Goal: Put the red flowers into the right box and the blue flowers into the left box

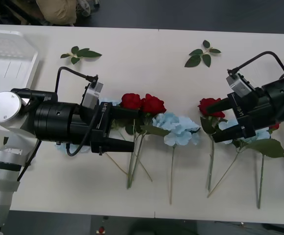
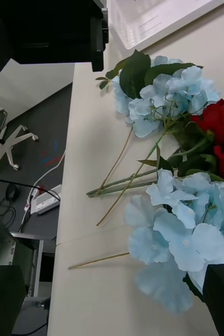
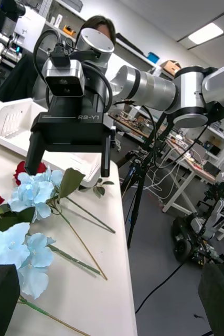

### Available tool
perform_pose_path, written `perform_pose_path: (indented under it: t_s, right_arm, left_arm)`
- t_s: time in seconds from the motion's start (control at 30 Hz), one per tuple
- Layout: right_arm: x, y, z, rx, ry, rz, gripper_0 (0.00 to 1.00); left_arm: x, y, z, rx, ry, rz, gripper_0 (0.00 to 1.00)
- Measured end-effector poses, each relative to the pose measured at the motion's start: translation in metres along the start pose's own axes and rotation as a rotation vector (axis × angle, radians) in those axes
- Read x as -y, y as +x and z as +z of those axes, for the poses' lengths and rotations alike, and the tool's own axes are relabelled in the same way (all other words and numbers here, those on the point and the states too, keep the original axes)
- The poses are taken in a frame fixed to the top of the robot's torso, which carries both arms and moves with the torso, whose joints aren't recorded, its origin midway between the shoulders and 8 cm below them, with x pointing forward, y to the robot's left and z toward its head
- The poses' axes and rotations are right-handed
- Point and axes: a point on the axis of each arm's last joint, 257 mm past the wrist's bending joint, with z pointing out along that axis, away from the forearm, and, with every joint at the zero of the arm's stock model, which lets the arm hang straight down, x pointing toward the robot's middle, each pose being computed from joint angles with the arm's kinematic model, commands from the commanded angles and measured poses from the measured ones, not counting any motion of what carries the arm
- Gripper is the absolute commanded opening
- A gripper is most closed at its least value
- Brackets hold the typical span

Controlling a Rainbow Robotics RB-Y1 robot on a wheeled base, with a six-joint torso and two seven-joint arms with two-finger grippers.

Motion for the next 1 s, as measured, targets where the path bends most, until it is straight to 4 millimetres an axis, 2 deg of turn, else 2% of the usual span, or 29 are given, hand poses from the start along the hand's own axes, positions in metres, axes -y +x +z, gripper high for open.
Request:
perform_pose_path:
  t_s: [0.2, 0.23, 0.33, 0.43, 0.5, 0.57, 0.63, 0.73, 0.8, 0.93, 1.0]
  right_arm:
    - [-0.011, 0.036, 0.021, -0.033, -0.027, 0.061, 1.0]
    - [-0.011, 0.038, 0.021, -0.034, -0.026, 0.063, 1.0]
    - [-0.019, 0.039, 0.015, -0.045, -0.054, 0.058, 1.0]
    - [-0.028, 0.042, 0.004, -0.073, -0.084, 0.063, 1.0]
    - [-0.037, 0.049, -0.009, -0.113, -0.088, 0.179, 1.0]
    - [-0.047, 0.057, -0.023, -0.152, -0.07, 0.396, 1.0]
    - [-0.058, 0.065, -0.038, -0.173, -0.037, 0.579, 1.0]
    - [-0.077, 0.081, -0.065, -0.165, 0.033, 0.67, 1.0]
    - [-0.088, 0.094, -0.085, -0.165, 0.108, 0.722, 1.0]
    - [-0.091, 0.132, -0.124, -0.213, 0.351, 1.007, 1.0]
    - [-0.085, 0.142, -0.135, -0.214, 0.431, 1.068, 1.0]
  left_arm:
    - [0.0, 0.0, 0.0, 0.002, 0.0, -0.004, 1.0]
    - [0.002, -0.003, -0.001, 0.015, 0.006, -0.004, 1.0]
    - [0.013, -0.03, -0.012, 0.095, 0.05, 0.007, 1.0]
    - [0.014, -0.039, -0.033, 0.012, 0.039, 0.08, 1.0]
    - [0.018, -0.047, -0.052, -0.077, 0.018, 0.159, 1.0]
    - [0.023, -0.054, -0.071, -0.151, -0.011, 0.183, 1.0]
    - [0.022, -0.054, -0.088, -0.24, -0.08, 0.012, 1.0]
    - [0.006, -0.038, -0.113, -0.35, -0.282, -0.385, 1.0]
    - [-0.008, -0.024, -0.127, -0.385, -0.416, -0.567, 1.0]
    - [-0.04, 0.023, -0.15, -0.519, -0.628, -0.611, 1.0]
    - [-0.044, 0.046, -0.152, -0.57, -0.679, -0.654, 1.0]
